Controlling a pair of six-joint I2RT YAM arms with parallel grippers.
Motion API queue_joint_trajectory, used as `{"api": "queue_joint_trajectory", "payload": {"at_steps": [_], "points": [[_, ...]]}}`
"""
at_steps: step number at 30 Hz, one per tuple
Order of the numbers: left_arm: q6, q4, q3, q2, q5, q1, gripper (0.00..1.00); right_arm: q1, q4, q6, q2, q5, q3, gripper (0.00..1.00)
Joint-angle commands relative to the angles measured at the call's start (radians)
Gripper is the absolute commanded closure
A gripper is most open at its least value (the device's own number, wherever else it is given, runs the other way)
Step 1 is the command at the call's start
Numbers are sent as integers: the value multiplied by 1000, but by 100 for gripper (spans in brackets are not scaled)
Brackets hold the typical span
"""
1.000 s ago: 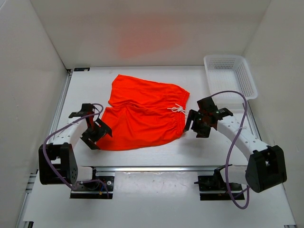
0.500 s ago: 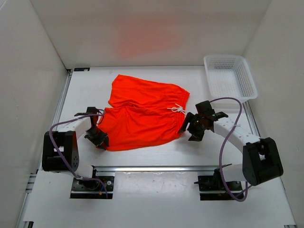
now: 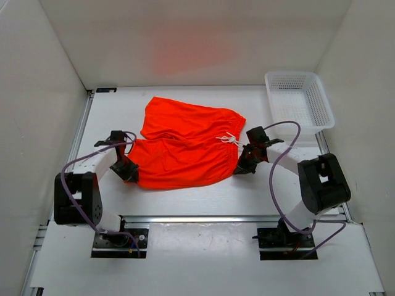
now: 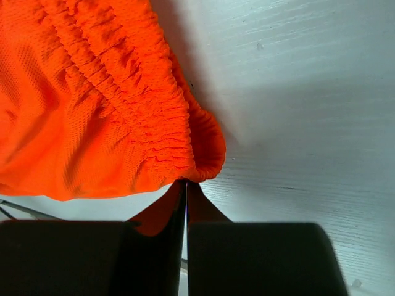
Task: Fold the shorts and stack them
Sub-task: Fold the shorts
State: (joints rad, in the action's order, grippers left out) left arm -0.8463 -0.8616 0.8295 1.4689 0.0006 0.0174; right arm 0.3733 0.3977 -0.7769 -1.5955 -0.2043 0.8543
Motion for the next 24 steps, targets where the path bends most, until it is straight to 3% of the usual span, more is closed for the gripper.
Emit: {"api": "queue_joint_trajectory", "payload": {"at_steps": [1,9,16,19,24], "points": [[15,-34,19,-103,-11,6,90,-5,4,7,67,34,-9,100],[24,-155,30,-294,-11,15,90,-5,205,28,362,117,-142,100],[55,-200,144,-329,-36,61,90,-5,390,39,526,190,-66,100],[96,-200,284,-237,-80,61,90,-16,421,48,517,258,32,100],[173,-209,678,13,-80,84,90,-40,431,79,372,331,208,100]]}}
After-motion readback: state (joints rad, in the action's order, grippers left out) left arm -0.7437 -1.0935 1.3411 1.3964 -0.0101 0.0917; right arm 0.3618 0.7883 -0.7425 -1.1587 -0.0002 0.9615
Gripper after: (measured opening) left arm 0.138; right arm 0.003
